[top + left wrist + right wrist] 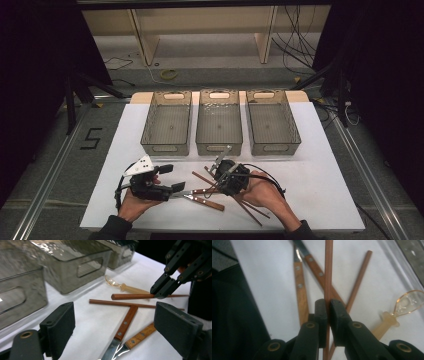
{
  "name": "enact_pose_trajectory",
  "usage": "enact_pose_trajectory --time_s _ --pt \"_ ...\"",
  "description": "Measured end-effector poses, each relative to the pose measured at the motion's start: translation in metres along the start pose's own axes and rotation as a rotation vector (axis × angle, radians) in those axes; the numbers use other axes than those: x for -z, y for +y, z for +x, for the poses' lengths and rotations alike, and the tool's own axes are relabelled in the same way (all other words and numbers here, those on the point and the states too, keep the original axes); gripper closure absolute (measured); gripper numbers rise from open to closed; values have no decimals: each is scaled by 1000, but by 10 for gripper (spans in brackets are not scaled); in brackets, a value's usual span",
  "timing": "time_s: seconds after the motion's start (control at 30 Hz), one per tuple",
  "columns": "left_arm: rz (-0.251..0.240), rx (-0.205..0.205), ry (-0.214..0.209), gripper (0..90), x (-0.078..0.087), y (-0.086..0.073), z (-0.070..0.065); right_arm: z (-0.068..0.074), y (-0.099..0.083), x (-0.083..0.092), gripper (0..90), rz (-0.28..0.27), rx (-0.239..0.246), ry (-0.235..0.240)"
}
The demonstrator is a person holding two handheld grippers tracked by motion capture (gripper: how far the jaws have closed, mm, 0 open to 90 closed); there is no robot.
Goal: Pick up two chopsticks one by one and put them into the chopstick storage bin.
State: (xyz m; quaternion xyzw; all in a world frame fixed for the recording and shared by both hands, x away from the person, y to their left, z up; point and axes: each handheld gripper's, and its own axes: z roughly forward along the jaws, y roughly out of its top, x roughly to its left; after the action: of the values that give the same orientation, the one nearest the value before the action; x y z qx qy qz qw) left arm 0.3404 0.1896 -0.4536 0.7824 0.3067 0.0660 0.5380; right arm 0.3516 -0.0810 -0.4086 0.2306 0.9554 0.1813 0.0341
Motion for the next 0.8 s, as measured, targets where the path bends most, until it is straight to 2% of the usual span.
enact_pose_trajectory --time_s 0.27,0.43,0.5,0.57,0.73,0.8 --pt "108 -117 -63 178 -17 11 -8 10 1 3 849 4 72 14" --pt "178 -191 -74 196 -28 13 -14 14 0 4 849 17 104 17" --pt "186 -215 -81 208 -30 14 -16 15 0 5 849 14 108 22" --pt "188 -241 -88 234 -31 15 -18 16 1 5 849 20 132 26" --pt "194 -292 -137 319 -30 18 -20 20 2 6 849 19 143 29" --pt "205 -310 -154 340 -30 18 -22 19 2 6 849 23 166 33"
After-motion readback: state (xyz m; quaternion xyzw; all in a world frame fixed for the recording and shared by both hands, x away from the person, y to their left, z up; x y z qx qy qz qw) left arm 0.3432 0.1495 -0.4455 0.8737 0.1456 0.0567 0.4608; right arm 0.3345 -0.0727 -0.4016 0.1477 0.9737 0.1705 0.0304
